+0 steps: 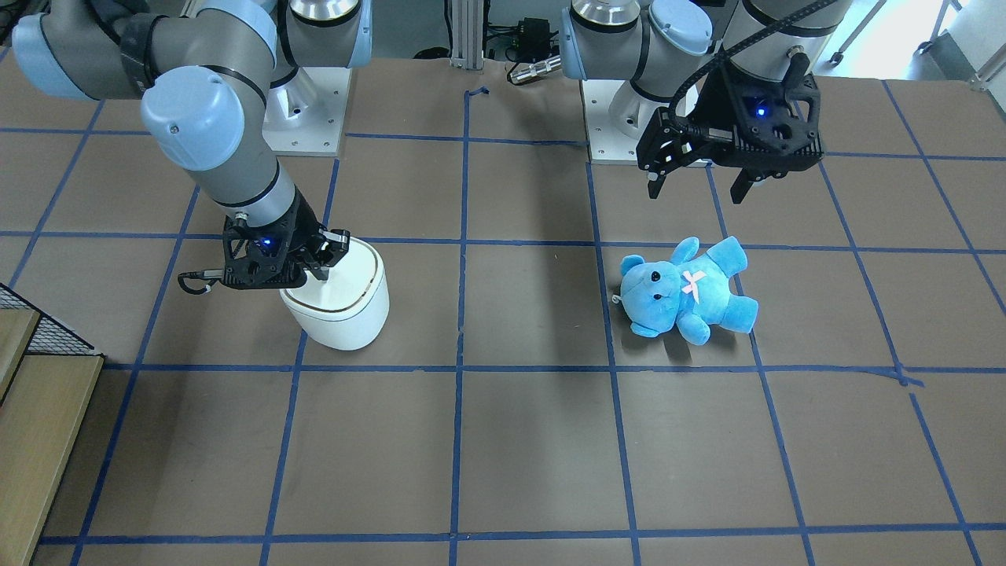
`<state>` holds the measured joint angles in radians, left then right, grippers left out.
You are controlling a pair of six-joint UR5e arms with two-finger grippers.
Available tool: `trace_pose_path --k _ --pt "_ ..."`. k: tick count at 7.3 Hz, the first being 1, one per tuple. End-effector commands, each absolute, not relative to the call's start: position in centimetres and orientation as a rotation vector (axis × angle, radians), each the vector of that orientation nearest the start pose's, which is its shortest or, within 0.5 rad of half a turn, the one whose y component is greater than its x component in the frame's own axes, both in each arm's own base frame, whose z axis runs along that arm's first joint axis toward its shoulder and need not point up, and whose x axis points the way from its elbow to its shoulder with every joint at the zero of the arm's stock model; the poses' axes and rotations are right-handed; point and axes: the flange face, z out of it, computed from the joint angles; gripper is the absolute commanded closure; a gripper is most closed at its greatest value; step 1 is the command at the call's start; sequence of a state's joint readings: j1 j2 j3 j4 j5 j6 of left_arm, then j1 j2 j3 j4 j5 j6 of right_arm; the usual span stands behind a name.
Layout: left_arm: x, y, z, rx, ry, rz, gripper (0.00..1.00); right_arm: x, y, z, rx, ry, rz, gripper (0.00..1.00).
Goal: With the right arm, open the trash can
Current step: 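Press the right gripper down on the lid's near edge to pop it open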
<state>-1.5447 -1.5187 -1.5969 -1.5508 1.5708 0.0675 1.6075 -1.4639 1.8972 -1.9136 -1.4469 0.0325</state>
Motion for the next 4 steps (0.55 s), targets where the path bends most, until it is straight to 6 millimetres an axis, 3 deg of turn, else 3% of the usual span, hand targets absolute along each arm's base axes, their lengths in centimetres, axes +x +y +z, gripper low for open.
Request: trace_pose_path --k 1,4 --pt "-12.09 -47.74 50.22 0.065 3.138 -0.072 0.00 16.24 -48.57 30.72 0.003 3.013 0.166 1.00" --pt "-12.09 -47.74 50.22 0.065 3.138 -0.072 0.00 16.17 -48.29 30.56 0.007 3.010 0.214 1.00"
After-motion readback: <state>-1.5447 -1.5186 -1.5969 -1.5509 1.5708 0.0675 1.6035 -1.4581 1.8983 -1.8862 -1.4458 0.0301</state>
